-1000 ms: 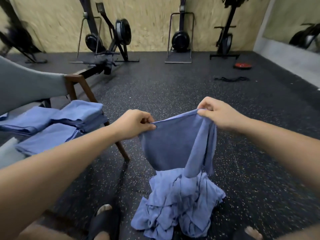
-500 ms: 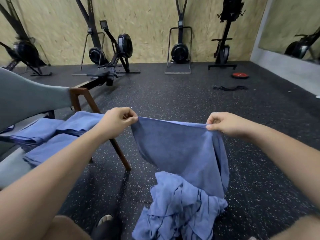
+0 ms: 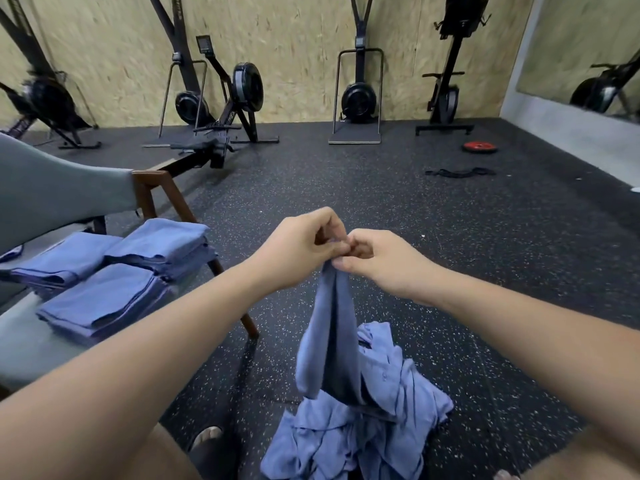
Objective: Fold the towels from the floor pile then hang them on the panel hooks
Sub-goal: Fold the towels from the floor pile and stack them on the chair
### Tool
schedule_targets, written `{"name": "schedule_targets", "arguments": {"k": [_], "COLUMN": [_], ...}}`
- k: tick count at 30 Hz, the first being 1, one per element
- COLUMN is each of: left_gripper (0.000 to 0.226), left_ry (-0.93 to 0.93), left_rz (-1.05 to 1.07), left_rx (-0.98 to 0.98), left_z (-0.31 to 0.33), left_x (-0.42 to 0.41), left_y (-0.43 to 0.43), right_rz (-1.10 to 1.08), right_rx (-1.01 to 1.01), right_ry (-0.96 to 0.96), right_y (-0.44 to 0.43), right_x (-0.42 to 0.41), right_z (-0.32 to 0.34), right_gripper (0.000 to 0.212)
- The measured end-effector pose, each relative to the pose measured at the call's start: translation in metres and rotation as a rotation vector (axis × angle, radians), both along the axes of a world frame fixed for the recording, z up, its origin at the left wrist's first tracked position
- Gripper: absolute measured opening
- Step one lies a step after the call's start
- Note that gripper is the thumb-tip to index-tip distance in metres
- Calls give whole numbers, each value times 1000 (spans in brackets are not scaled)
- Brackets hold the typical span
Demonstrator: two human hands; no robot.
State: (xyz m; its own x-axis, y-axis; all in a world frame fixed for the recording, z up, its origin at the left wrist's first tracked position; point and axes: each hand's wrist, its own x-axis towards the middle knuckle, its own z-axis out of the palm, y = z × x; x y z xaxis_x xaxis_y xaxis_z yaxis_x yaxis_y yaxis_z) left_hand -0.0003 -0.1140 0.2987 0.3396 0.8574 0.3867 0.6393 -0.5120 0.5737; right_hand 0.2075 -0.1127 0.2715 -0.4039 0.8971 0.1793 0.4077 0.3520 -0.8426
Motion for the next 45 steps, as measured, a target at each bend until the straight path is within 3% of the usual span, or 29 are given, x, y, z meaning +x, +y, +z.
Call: {"name": "schedule_targets", "arguments": {"k": [7,12,18,23,27,32,40,45], "left_gripper": [31,24,18,14,17,15,15,25], "left_ry": [-487,-540,-448,-79,16,-41,-436,-566], "left_rz": [-129,-230,-287,-240,-135,25,159,276], "left_rx": [-397,-550,-612,-585,-559,-468,-366,-252], "left_z": [-3,-20,-45,-56,-58,-48,-19,-4], "left_x": [8,15,19,4,-18,-55,-82,-77], "left_y": [-4,-2,0,6,17,30,36,34], "right_rz": [-89,-104,-163,-215,-259,-349,-445,-498], "right_rx": [17,59,167,193,216,239,244,222], "right_ry": [154,214,204,253,290,302,320,387], "right_y": [1,2,7,14,18,24,28,28], "right_x": [4,16,31,51,68,91,105,101], "right_z": [14,22,34,39,44,47,46,47], "right_gripper": [20,20,20,19,17,18,20,20]}}
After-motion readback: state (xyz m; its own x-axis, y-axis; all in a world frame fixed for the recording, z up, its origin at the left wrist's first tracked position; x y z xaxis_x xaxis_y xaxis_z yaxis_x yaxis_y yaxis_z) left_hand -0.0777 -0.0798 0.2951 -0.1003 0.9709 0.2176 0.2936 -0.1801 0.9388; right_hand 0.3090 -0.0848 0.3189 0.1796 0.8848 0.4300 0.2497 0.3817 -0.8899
